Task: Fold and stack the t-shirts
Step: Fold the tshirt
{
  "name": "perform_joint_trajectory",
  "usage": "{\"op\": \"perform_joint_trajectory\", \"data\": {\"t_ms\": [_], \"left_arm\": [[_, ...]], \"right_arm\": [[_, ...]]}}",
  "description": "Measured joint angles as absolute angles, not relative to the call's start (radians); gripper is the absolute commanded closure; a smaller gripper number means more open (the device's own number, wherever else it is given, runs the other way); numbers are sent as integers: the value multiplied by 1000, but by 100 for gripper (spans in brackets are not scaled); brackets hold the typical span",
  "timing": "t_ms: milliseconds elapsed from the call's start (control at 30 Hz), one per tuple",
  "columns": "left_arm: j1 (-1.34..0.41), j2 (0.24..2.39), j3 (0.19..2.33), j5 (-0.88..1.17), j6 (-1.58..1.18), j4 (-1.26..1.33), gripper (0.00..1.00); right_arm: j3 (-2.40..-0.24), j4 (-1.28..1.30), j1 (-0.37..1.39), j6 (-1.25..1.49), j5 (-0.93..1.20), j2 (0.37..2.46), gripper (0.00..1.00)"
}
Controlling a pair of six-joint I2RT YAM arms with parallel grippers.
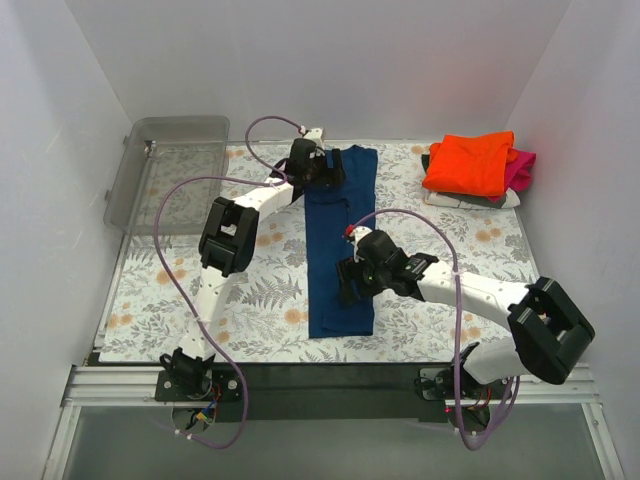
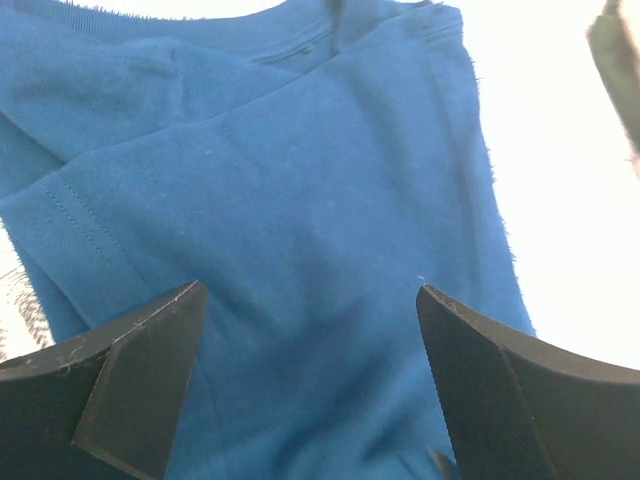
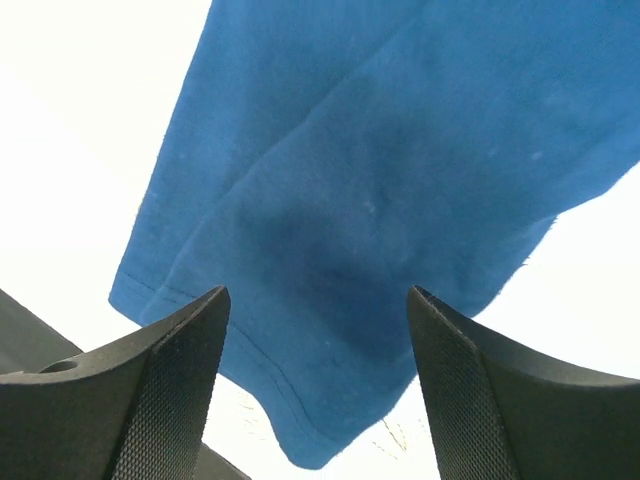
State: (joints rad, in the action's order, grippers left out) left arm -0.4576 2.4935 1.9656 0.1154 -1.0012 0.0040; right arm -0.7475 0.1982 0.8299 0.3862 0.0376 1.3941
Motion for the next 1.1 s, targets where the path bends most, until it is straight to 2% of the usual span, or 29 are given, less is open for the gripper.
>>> {"op": "perform_joint_trajectory", "data": {"t_ms": [133,333,533,733,900,1100], "left_arm": [[-467,2392,1921,123,-983,-20,21],[-484,2044,1689,123,-987,-11,20],[-487,1689,1325,138,-1043,34,20],[-500,1515,945,116,-1136,-4,21],[-555,1369,754,90,-1221,-108,22],[-630,1082,542,106,-1351,-148,24]], "right_arm": [[-785,238,832,362,-9,1333,33],[-787,307,832,362,-71,1210,31],[-713,356,832,392,-94,1074,28],[-618,388,832,440,-73,1039,29],[-558,412,832,477,-41,1019,29],[-545,413,833,508,-7,987,29]]}}
